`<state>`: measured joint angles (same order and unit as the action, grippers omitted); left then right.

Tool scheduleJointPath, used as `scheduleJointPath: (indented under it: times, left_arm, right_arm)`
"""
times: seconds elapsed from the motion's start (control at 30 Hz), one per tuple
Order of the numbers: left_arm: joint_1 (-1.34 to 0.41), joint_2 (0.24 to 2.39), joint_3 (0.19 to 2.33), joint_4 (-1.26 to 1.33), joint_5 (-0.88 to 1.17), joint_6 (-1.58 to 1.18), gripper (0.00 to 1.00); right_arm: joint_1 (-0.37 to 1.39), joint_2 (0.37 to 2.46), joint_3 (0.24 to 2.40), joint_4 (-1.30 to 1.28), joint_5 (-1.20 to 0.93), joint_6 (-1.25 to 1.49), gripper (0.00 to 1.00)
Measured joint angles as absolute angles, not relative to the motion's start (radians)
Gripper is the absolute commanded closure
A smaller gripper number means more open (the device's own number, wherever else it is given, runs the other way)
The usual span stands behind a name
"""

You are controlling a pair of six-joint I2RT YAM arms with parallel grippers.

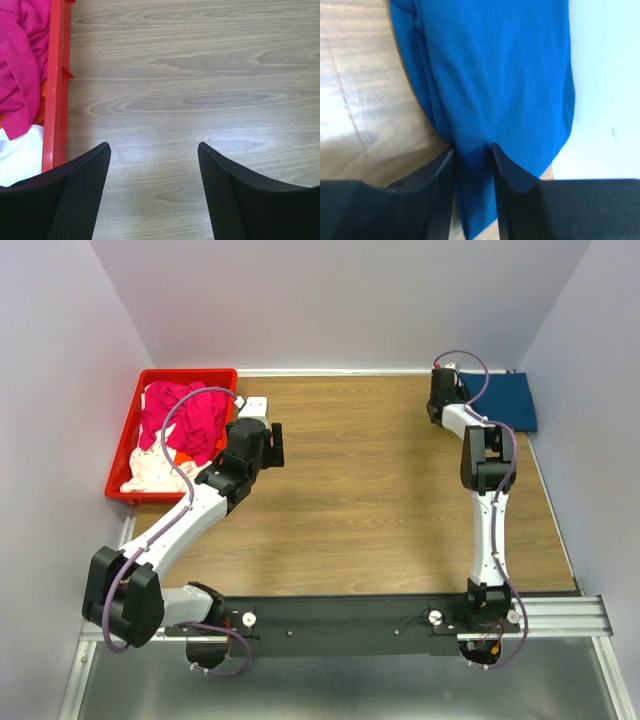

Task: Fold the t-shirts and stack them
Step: Neatly place the folded tshirt to the corner, then reset both grippers

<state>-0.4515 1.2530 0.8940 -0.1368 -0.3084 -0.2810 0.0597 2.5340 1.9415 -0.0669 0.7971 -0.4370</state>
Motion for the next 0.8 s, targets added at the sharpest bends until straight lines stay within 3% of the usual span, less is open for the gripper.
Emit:
scheduleJointPath:
  times: [0.17,0.23,0.37,0.5,0.77,0.8]
  left_arm:
    - [-0.451,1.231,0.894,-0.137,-0.318,-0.281,0.21]
    - [-0.451,1.221,0.894,-0.137,-0.326,-0.281,0.21]
    - [-0.448,1.214,0.896,-0.139,-0.346,-0.283,0.20]
    - [-0.427,1.243,0.952,-0.177,-0.361,-0.291,0.19]
    - [-0.307,1.541,1.341,-0.253,-0.377,-0.288,0.17]
    - [-0.291,1.574,1.380,-0.265,-0.377,-0.286,0.17]
  right_arm:
    - [0.062,2.441,1.845,-0.089,0.782,-0.381,0.34]
    - [0.075,2.372,1.782,-0.120,0.767,-0.346,0.18]
    - [0.131,2.204,1.700,-0.191,0.691,-0.242,0.11]
    - [0.192,1.927,1.607,-0.257,0.465,-0.065,0.08]
    - [0.185,1.450,1.360,-0.265,0.062,0.213,0.05]
    - [0.183,1.398,1.303,-0.268,0.023,0.241,0.00]
